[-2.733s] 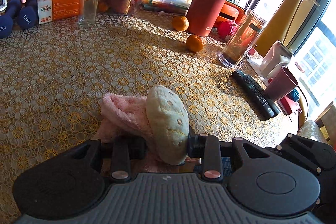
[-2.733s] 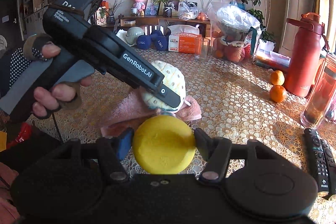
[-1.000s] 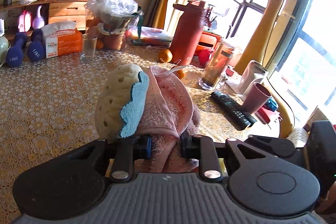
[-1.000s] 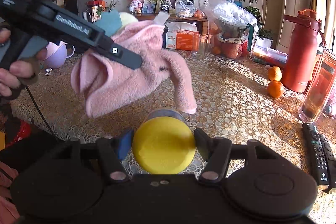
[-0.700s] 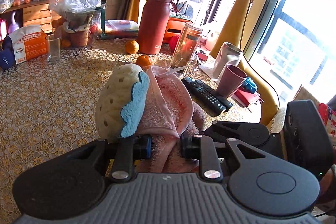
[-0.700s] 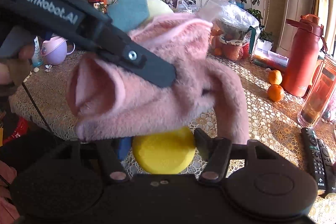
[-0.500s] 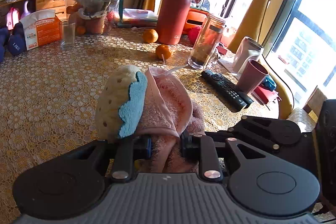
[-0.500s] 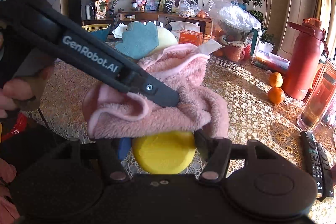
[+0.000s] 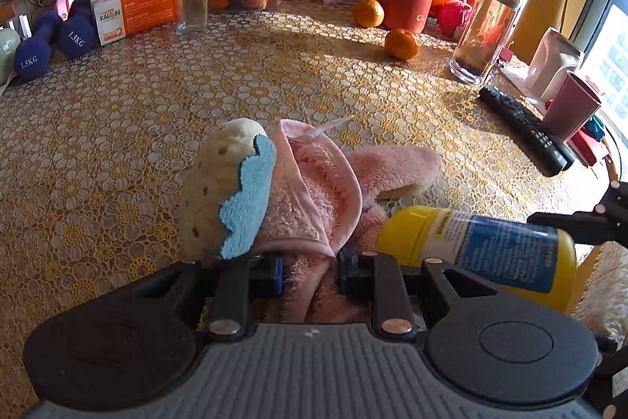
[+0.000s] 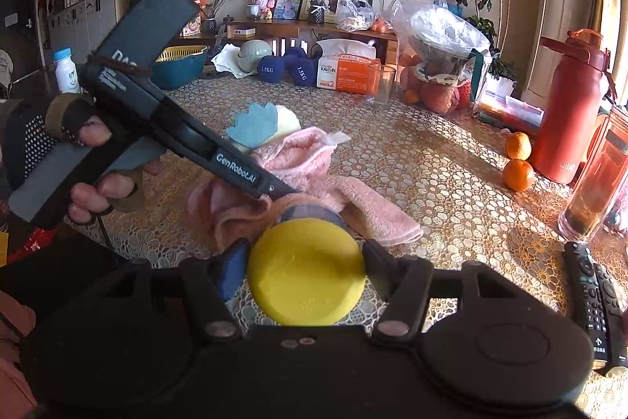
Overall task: Organize objects
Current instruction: 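Rub the pink towel over the jar held in the right gripper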
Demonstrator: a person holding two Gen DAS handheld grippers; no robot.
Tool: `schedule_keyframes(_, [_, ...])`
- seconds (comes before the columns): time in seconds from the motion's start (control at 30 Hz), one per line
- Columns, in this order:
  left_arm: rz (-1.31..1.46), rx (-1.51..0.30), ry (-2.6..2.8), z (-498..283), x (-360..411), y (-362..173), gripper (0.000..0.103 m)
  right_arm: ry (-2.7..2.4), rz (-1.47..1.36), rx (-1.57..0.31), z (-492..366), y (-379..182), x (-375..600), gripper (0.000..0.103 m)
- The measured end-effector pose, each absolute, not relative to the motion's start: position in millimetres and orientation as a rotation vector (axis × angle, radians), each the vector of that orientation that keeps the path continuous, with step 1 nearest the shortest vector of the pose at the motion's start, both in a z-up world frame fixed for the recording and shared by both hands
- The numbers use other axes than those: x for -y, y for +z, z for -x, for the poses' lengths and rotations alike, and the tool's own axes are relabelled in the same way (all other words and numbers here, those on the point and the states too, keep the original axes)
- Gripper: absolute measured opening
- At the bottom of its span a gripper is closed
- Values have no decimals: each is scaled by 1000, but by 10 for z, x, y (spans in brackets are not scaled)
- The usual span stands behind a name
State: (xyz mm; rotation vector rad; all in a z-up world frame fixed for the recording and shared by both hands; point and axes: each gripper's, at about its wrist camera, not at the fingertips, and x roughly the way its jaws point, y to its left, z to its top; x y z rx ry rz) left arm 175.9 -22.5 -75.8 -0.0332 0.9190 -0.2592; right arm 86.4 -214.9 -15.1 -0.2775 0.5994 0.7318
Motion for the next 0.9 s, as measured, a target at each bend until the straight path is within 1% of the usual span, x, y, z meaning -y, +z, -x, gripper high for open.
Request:
schedule_keyframes(0.13, [56,-917,-270,-1699,169,-769,23,746,318,-603,-829,-191,2176,62])
schedule_keyframes(0.33, [117,-877,-288,-1580,96,-524,23,745,362,-632,-880,-285,2229,62])
schedule_keyframes(0.53, [151,-794,-361,-1449,208,-164,23,718,246,-663,-1052,-296,2370,62])
schedule_keyframes(0.67, [123,-750,-450,-1370,453,17,23,723,189,-674,-1114,-316,2441,62])
schedule_keyframes(0.73, [86,-735,-503,-1329,635,65,23,724,230,-646,-1082,-319,2413,62])
schedule_keyframes(0.9, [18,-753,-554,-1345,946,-2,23,730,521,-517,-860,-362,2166,62])
